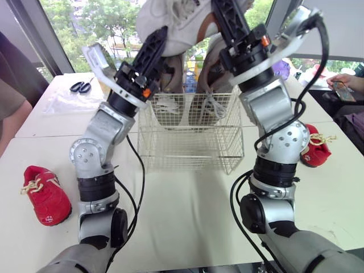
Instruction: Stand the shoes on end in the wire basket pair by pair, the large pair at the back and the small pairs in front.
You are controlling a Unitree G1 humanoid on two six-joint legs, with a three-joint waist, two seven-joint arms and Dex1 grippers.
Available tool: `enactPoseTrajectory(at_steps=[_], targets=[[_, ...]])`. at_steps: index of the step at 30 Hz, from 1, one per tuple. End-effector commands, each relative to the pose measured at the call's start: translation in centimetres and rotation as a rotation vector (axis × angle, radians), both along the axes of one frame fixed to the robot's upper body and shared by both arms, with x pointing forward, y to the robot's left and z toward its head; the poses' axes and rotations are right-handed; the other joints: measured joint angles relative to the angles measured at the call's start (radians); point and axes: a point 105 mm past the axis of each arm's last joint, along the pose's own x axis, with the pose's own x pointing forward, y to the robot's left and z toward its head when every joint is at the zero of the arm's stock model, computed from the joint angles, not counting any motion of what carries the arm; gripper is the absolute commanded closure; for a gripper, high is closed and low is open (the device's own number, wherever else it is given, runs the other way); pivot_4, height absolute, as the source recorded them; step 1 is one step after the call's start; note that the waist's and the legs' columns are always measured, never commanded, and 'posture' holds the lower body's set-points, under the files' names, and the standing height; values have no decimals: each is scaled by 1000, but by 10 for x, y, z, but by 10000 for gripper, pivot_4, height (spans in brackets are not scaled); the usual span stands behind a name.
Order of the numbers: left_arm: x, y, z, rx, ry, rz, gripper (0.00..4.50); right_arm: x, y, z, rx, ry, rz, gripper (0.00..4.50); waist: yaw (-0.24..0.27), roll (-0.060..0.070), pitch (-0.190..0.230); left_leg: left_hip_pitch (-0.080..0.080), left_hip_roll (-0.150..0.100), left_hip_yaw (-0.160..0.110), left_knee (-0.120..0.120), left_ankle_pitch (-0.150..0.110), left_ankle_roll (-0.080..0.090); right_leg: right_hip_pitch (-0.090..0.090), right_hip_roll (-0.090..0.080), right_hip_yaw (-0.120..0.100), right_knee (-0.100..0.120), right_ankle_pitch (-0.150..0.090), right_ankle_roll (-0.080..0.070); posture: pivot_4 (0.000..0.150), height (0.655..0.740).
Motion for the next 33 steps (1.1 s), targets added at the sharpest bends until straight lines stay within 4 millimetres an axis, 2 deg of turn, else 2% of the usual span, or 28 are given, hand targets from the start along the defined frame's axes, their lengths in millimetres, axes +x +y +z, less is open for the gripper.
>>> enactPoseTrajectory(at_steps=[1, 2, 6, 9, 11, 14, 18, 21, 27, 30, 33], targets=[[-4, 5, -7, 136, -20, 94, 4228, -24, -6, 21, 10, -134, 46, 38318, -1, 0, 0, 0, 0, 0, 0, 0, 0, 0, 0, 0, 0, 0, 0, 1500, 7400], [-4, 6, -12, 194, -20, 130, 351, -24, -9, 23, -1, -147, 40, 38318, -1, 0, 0, 0, 0, 0, 0, 0, 0, 0, 0, 0, 0, 0, 0, 1500, 7400], [-17, 13, -34, 396, -29, 189, 351, -21, -31, 34, -93, -230, -28, 38318, 0, 1, 0, 0, 0, 0, 0, 0, 0, 0, 0, 0, 0, 0, 0, 1500, 7400], [-31, 19, -55, 570, -27, 239, 351, -14, -56, 39, -222, -302, -99, 38318, 1, 0, 1, 0, 0, 0, 0, -1, 1, 0, 0, 0, -1, 0, 0, 1500, 7400], [-47, 22, -68, 661, -20, 246, 351, -9, -67, 38, -370, -354, -136, 38318, 2, 0, 1, 0, 0, 1, -1, -1, 2, 1, -1, 0, -3, 0, 0, 1500, 7400], [-62, 27, -76, 724, -13, 271, 351, -4, -77, 32, -555, -395, -150, 38318, 0, 1, 1, 0, 0, 1, -2, -2, 4, 2, -1, 1, -7, 0, 0, 1500, 7400], [-74, 33, -77, 759, -1, 306, 351, 8, -81, 10, -770, -406, -154, 38318, -3, 1, 1, 0, 1, 1, -3, -3, 4, 2, -4, 2, -8, 0, -1, 1500, 7400], [-78, 42, -89, 805, 50, 333, 351, 16, -84, -12, -904, -395, -129, 38318, -2, 1, 1, 1, 2, 1, -3, -3, 4, 2, -4, 2, -8, 0, -1, 1500, 7400], [-79, 51, -91, 814, 78, 353, 351, 18, -81, -26, -983, -417, -78, 38318, 6, 1, 1, 1, 0, 1, -3, -3, 4, 3, -7, 0, -9, -2, -5, 1500, 7400], [-79, 51, -88, 810, 75, 347, 351, 30, -77, -57, -1131, -404, -83, 38318, 2, 1, 1, 1, 0, 1, -3, -3, 4, 3, -8, 0, -11, -2, -5, 1500, 7400], [-79, 51, -87, 810, 79, 342, 351, 30, -76, -74, -1177, -389, -39, 38318, 1, 1, 1, 1, 0, 2, -3, -3, 4, 4, -9, 0, -12, -2, -5, 1500, 7400]])
